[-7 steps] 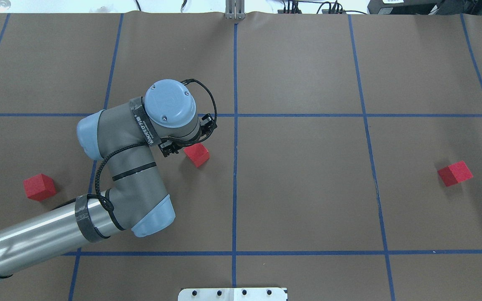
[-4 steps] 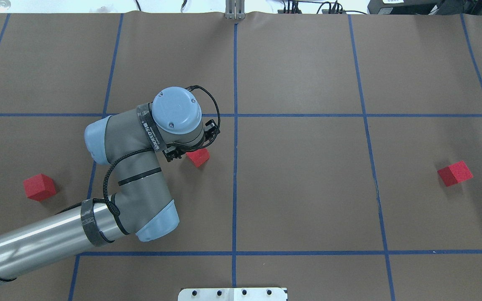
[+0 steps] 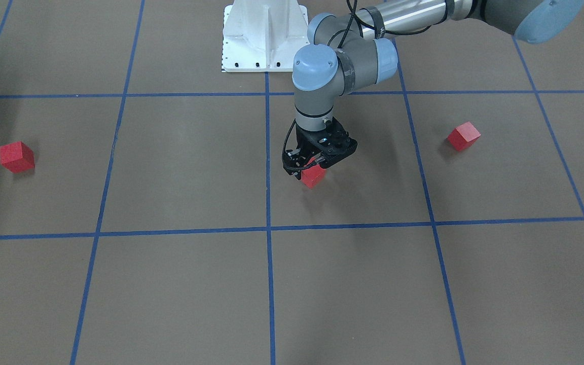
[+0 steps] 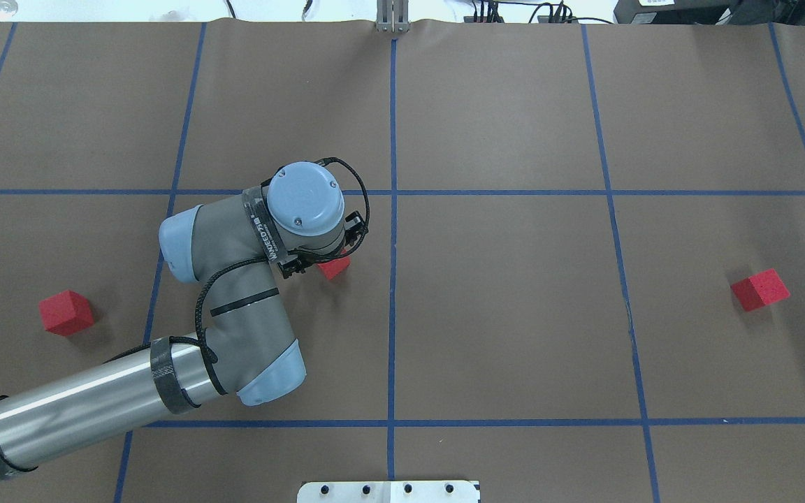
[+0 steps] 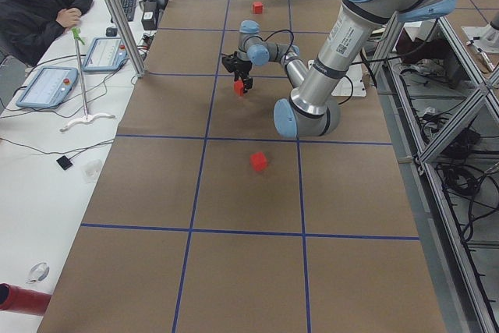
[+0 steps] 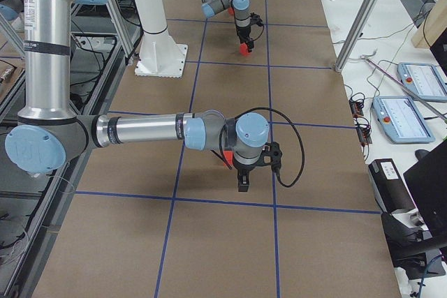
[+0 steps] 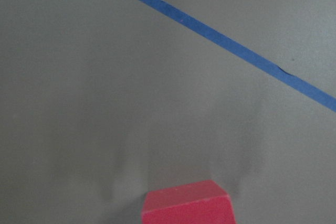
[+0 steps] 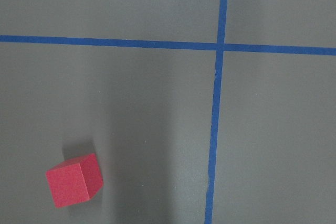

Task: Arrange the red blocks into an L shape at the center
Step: 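Lower the left gripper and grasp the middle red cube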

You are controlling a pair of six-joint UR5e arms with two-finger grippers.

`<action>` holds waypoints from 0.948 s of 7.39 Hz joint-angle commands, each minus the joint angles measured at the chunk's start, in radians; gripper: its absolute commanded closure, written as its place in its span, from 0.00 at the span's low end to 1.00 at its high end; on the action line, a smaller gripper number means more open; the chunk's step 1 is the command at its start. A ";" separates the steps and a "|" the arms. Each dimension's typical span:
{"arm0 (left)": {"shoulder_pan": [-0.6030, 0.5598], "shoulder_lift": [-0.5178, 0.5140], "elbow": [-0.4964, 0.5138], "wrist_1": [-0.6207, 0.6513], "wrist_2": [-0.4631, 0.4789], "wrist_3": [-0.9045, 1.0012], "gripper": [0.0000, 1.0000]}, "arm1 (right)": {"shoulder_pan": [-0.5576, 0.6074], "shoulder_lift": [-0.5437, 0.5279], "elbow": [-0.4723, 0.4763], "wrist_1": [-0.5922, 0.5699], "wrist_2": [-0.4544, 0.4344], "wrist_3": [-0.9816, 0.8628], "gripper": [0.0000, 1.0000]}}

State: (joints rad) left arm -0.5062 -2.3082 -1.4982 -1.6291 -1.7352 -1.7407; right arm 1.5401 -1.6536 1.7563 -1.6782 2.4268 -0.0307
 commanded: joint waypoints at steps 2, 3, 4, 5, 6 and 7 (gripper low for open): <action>0.000 -0.010 0.004 0.003 0.002 0.000 1.00 | 0.000 0.000 -0.003 0.000 -0.002 0.000 0.01; -0.002 -0.022 -0.020 0.040 0.000 0.001 1.00 | 0.000 0.000 -0.003 0.000 -0.003 0.000 0.01; -0.011 -0.070 -0.023 0.140 0.003 0.044 1.00 | 0.000 0.000 -0.003 0.000 -0.006 0.000 0.01; -0.011 -0.100 -0.016 0.152 0.011 0.172 1.00 | 0.000 0.000 -0.003 0.000 -0.006 0.000 0.01; -0.011 -0.115 -0.004 0.137 0.037 0.249 1.00 | 0.000 0.000 -0.001 0.000 -0.006 0.002 0.01; -0.011 -0.158 0.069 0.080 0.051 0.335 1.00 | 0.000 0.000 -0.001 0.000 -0.006 0.002 0.01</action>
State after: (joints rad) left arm -0.5162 -2.4211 -1.4906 -1.5063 -1.7056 -1.5197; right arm 1.5401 -1.6536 1.7541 -1.6782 2.4208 -0.0298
